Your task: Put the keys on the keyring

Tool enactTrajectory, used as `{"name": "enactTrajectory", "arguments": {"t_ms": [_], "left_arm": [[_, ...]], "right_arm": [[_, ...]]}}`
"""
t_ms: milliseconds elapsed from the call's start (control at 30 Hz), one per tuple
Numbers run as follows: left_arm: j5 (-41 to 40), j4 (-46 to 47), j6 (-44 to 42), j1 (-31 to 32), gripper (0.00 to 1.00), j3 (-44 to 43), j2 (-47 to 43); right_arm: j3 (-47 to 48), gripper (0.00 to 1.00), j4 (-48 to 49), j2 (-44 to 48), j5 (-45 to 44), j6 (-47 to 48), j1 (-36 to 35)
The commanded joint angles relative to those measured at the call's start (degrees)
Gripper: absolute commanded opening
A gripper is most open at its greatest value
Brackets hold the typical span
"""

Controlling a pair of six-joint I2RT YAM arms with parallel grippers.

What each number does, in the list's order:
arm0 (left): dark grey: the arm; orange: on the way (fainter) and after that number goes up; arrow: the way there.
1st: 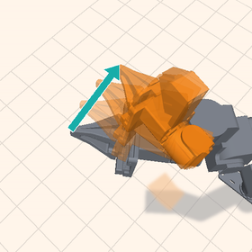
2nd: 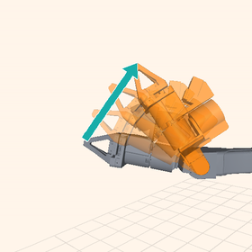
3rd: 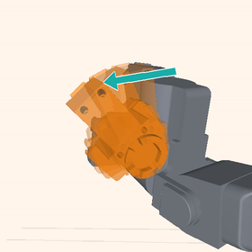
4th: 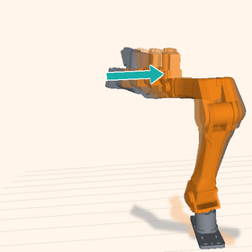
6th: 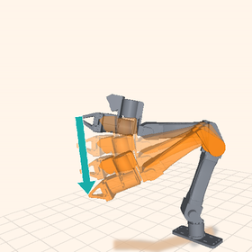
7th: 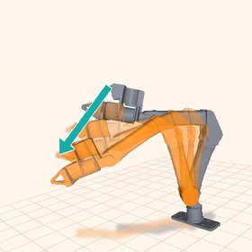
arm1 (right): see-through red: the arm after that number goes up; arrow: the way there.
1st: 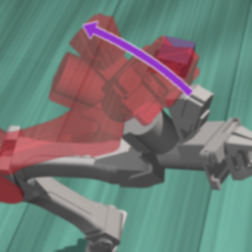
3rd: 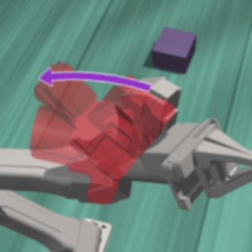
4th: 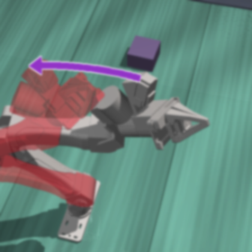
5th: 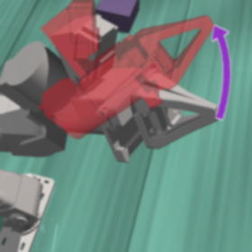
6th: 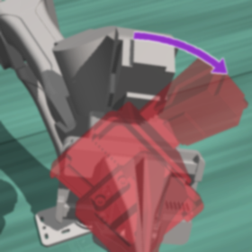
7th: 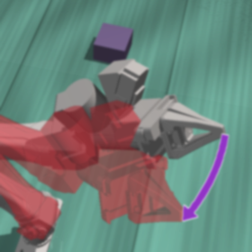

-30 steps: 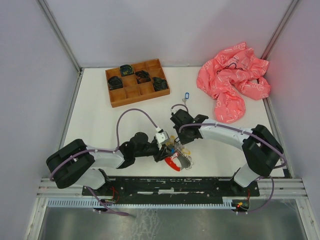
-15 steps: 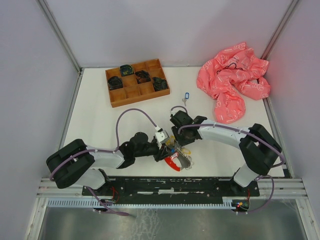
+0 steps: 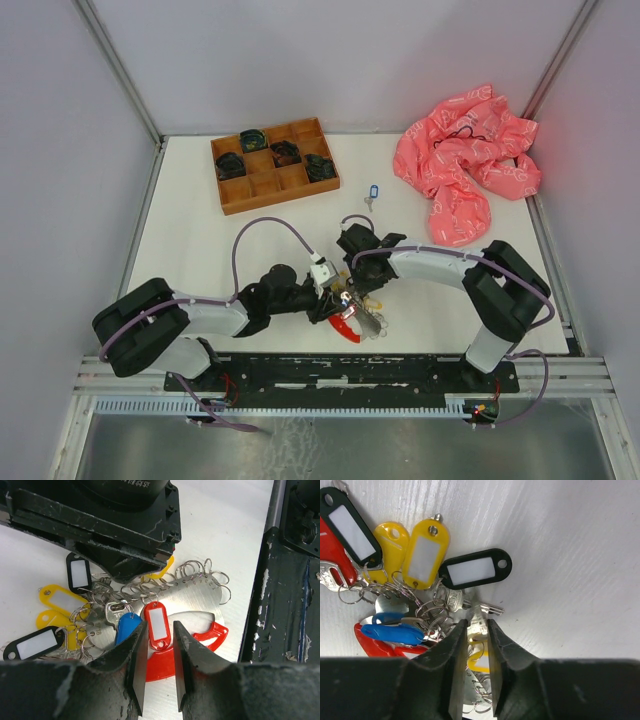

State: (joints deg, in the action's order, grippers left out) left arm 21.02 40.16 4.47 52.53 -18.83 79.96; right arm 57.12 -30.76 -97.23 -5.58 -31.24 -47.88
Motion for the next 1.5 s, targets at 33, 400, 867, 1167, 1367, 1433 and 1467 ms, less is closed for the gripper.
{"name": "enactTrajectory", "arguments": {"t_ms": [33,400,867,1167,1367,1433,1467], "left_arm": [[-0.35,0.37,1.14,0.41,0.34,-1.98,-0.4],[-1.33,0.28,1.08,0.63,0.34,-3.59,1.08],[-2.29,-10.03,1.4,0.63,0.34,-8.86,5.6],[-4.29,-19.75,2.56,0.64,0.33,-11.03,6.96],[-7.47,-24.06,3.66,0.55,0.3,-10.14,6.62],[-8.92,-25.17,3.98,0.55,0.29,-9.93,6.23],[-9.55,-25.74,4.05,0.53,0.29,-9.91,6.17]], "right_arm": [[-0.81,0.22,1.04,-0.47,-0.42,-0.69,0.15],[-1.46,0.01,0.94,5.52,-3.96,1.76,0.15],[-5.47,0.39,-3.53,11.35,3.23,7.35,0.24],[-8.33,0.44,0.24,7.58,4.17,5.8,0.24],[-8.26,0.37,1.09,8.94,-3.6,4.4,2.44],[-8.09,0.35,1.23,10.6,-5.41,4.82,3.59],[-8.07,0.34,1.39,11.33,-6.28,5.12,4.1]]}}
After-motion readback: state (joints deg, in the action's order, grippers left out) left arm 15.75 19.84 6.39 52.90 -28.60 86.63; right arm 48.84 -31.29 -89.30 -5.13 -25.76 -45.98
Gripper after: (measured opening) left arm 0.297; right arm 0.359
